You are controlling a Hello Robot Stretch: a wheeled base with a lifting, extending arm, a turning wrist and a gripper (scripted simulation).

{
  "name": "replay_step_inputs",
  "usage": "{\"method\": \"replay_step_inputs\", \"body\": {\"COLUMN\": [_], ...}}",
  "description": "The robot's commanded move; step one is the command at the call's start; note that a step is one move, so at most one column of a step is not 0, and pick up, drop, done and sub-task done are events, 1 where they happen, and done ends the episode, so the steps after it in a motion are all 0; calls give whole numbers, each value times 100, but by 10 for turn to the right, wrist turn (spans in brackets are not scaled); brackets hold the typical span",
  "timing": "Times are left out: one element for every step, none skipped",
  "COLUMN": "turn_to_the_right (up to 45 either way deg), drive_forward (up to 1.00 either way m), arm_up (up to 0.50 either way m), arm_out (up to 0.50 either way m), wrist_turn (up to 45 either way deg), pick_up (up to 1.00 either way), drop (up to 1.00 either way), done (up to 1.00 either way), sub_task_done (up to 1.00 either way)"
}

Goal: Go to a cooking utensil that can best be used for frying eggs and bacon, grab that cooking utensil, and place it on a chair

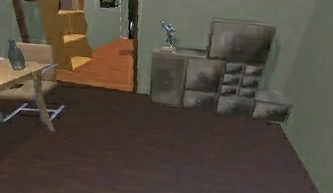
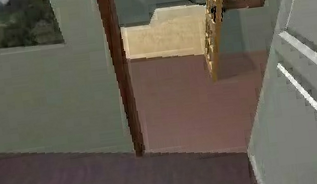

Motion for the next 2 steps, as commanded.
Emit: {"method": "replay_step_inputs", "body": {"turn_to_the_right": [-450,-450], "drive_forward": [0,0], "arm_up": [0,0], "arm_out": [0,0], "wrist_turn": [0,0], "pick_up": [0,0], "drop": [0,0], "done": [0,0], "sub_task_done": [0,0]}}
